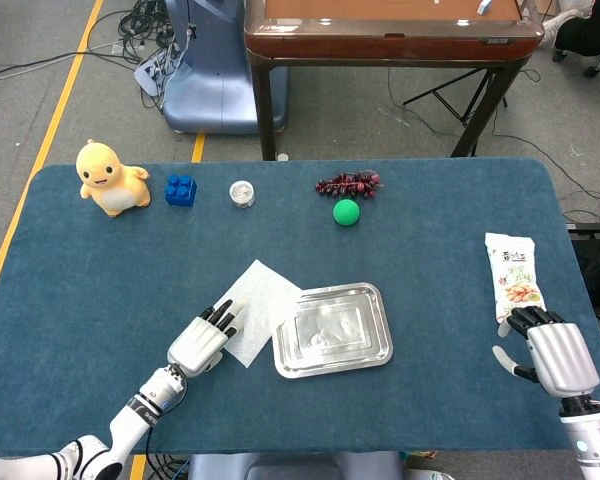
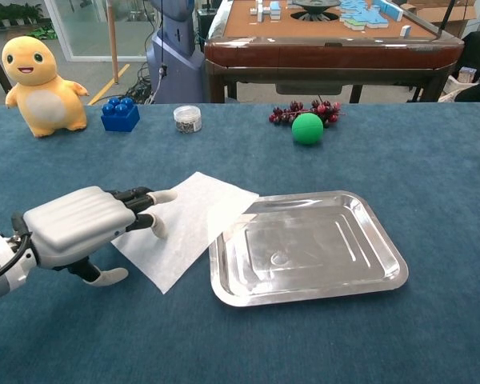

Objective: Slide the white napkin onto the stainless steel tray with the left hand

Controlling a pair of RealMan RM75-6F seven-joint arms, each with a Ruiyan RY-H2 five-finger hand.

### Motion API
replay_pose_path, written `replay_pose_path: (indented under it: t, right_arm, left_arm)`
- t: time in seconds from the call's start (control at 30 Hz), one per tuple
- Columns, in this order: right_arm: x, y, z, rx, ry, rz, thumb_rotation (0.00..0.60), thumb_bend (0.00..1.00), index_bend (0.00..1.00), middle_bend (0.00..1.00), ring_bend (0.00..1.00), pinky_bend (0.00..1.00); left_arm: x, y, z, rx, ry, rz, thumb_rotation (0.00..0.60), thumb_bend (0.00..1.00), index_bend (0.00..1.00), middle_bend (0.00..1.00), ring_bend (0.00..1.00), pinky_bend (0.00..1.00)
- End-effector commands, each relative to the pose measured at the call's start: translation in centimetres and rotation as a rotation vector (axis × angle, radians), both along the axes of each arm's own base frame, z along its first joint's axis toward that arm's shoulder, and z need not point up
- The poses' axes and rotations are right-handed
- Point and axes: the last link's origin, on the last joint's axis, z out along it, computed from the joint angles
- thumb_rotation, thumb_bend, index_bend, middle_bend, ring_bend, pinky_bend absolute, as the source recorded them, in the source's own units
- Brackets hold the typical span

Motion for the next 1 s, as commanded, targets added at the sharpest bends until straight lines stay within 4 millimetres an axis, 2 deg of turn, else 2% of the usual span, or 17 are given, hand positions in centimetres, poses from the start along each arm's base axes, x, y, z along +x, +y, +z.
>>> replay_pose_path:
  t: [0.03,0.23,0.63,1.0]
  right_arm:
    - [-0.01,-0.01,-0.01,0.001,0.001,0.0,0.6,0.26,0.54,0.44,0.34,0.44]
    - [-0.01,0.0,-0.01,0.001,0.001,0.0,0.6,0.26,0.54,0.44,0.35,0.44]
    - [0.02,-0.01,-0.09,0.003,0.003,0.0,0.6,0.26,0.54,0.44,0.34,0.44]
    - [0.02,-0.01,-0.1,0.004,0.004,0.0,0.6,0.26,0.54,0.44,0.34,0.44]
  left_arm:
    - [-0.05,-0.01,-0.14,0.0,-0.004,-0.001,0.6,0.28,0.31,0.0,0.0,0.22]
    - [-0.02,0.02,-0.2,0.003,-0.024,-0.002,0.6,0.28,0.37,0.0,0.0,0.22]
    - [0.09,-0.03,0.1,0.009,-0.081,-0.025,0.6,0.28,0.36,0.02,0.0,0.23]
    - [-0.12,-0.08,0.25,0.01,-0.092,-0.036,0.6,0.28,0.41,0.02,0.0,0.23]
